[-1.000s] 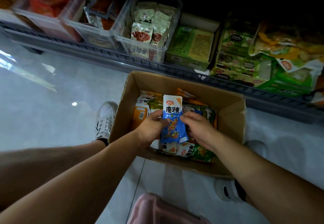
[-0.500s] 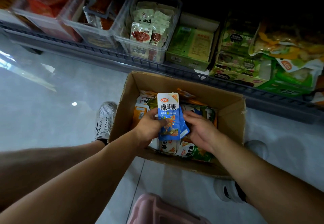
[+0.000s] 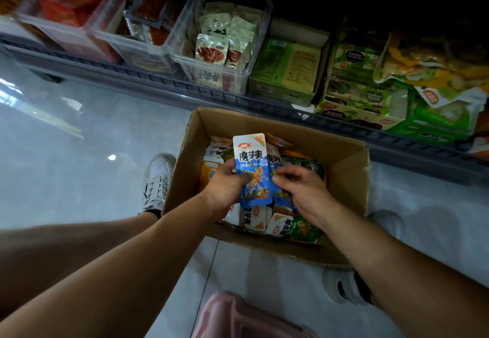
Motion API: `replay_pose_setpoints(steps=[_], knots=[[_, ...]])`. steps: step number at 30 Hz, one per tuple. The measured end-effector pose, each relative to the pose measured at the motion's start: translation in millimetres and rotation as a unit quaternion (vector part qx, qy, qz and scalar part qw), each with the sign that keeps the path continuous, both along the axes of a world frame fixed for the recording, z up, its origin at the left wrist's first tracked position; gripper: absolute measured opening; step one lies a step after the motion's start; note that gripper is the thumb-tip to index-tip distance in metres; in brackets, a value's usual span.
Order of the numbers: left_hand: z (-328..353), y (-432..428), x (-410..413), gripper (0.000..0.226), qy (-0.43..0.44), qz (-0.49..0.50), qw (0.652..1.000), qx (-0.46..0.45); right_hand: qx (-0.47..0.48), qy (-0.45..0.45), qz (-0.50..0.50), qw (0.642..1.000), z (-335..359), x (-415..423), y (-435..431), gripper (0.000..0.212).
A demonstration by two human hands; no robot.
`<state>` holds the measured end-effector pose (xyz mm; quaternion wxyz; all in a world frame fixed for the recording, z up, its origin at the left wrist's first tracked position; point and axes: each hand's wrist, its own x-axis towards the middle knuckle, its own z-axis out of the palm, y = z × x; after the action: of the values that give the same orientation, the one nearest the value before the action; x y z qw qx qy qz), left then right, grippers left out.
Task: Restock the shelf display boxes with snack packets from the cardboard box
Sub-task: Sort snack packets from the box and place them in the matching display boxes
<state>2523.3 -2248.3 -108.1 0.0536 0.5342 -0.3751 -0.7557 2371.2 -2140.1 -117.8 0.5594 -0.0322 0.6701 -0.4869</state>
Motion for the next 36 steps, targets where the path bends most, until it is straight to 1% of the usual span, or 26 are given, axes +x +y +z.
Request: replay_pose_setpoints(steps=[3, 5, 8, 10, 11, 12, 14, 15, 16, 17, 19, 22, 23, 26, 29, 31, 33, 34, 36], knots=[[-3, 0, 1, 0.036, -0.027, 0.004, 1.000, -0.010, 0.015, 0.083, -0.008, 0.996, -5, 0, -2, 0.022], [-5, 0, 1, 0.033, -0.042, 0.028, 0.999, -0.018, 0.025, 0.115, -0.026, 0.993, -6, 1, -3, 0.022], [-3, 0, 3, 0.030, -0.042, 0.046, 0.998, -0.003, 0.016, 0.096, -0.048, 0.994, -6, 7, -4, 0.025], [-1, 1, 6, 0.035, -0.007, 0.032, 0.999, 0.033, 0.014, 0.104, -0.025, 0.994, -6, 14, -4, 0.029], [-1, 3, 7, 0.040, 0.003, 0.016, 0.999, 0.036, 0.013, 0.108, -0.007, 0.994, -8, 18, -4, 0.029], [-1, 4, 7, 0.045, 0.001, -0.002, 1.000, 0.023, 0.010, 0.106, 0.008, 0.994, -9, 20, -4, 0.029], [-5, 6, 5, 0.048, -0.031, -0.019, 0.999, -0.017, 0.000, 0.085, 0.027, 0.996, -11, 19, -6, 0.028], [-6, 5, 4, 0.047, -0.049, -0.014, 0.998, -0.035, 0.003, 0.087, 0.045, 0.995, -14, 14, -7, 0.028], [-6, 4, 5, 0.045, -0.064, -0.007, 0.997, -0.045, 0.016, 0.111, 0.077, 0.991, -15, 8, -7, 0.029], [-7, 1, 6, 0.043, -0.076, -0.002, 0.996, -0.050, 0.033, 0.155, 0.115, 0.981, -17, 0, -7, 0.029], [-10, -3, 11, 0.042, -0.095, -0.003, 0.994, -0.052, 0.078, 0.248, 0.186, 0.948, -26, -19, -3, 0.031], [-13, -5, 17, 0.041, -0.115, 0.001, 0.992, -0.049, 0.152, 0.314, 0.271, 0.897, -44, -44, 3, 0.035], [-14, -5, 17, 0.040, -0.122, -0.002, 0.991, -0.049, 0.162, 0.326, 0.296, 0.883, -52, -50, 3, 0.037], [-16, -5, 15, 0.044, -0.124, -0.014, 0.991, -0.046, 0.167, 0.329, 0.353, 0.860, -63, -58, 0, 0.045], [-17, -5, 13, 0.047, -0.131, -0.018, 0.990, -0.045, 0.192, 0.345, 0.416, 0.819, -63, -62, -8, 0.054], [-19, -6, 14, 0.047, -0.132, -0.021, 0.990, -0.049, 0.208, 0.356, 0.430, 0.804, -60, -66, -13, 0.057], [-20, -6, 15, 0.047, -0.133, -0.024, 0.990, -0.050, 0.213, 0.370, 0.428, 0.797, -58, -71, -15, 0.052], [-20, -6, 15, 0.047, -0.133, -0.025, 0.990, -0.048, 0.219, 0.379, 0.430, 0.789, -58, -73, -15, 0.045], [-20, -6, 15, 0.046, -0.131, -0.026, 0.990, -0.045, 0.224, 0.398, 0.443, 0.771, -54, -75, -14, 0.020]])
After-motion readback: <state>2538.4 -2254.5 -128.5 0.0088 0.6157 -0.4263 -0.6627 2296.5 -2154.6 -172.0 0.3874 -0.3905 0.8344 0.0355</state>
